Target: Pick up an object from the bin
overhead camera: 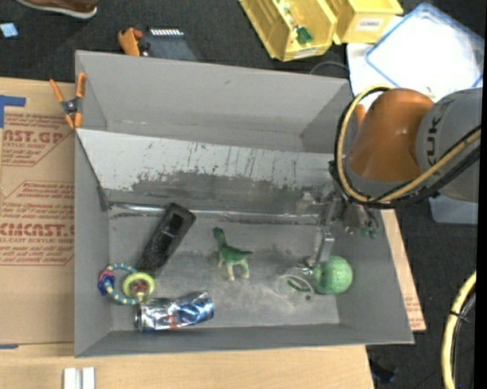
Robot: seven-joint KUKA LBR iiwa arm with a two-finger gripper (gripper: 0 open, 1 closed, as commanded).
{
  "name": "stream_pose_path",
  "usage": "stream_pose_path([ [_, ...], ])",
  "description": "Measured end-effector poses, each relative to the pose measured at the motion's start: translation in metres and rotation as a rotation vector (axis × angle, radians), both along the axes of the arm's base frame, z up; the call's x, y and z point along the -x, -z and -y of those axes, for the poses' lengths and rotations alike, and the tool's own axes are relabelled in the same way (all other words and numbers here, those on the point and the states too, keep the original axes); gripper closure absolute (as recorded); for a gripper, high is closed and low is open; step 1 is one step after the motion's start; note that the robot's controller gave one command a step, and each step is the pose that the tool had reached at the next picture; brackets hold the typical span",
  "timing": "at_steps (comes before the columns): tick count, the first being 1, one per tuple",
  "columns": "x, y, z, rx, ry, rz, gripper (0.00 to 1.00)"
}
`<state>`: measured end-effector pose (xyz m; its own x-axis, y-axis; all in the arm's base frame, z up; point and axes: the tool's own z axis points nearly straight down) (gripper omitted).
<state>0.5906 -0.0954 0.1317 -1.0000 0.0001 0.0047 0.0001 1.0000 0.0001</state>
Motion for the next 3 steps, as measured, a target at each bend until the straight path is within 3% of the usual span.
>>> stream_pose_path([
  [1,-0.001,-0.005,0.0,0.001,-0.001,0.007,0.0],
  [2,0.084,0.066,-0.001,-0.001,0.018,-0.007,0.0],
  [3,0.071,0.004,0.009,0.004,0.037,0.026,0.0],
])
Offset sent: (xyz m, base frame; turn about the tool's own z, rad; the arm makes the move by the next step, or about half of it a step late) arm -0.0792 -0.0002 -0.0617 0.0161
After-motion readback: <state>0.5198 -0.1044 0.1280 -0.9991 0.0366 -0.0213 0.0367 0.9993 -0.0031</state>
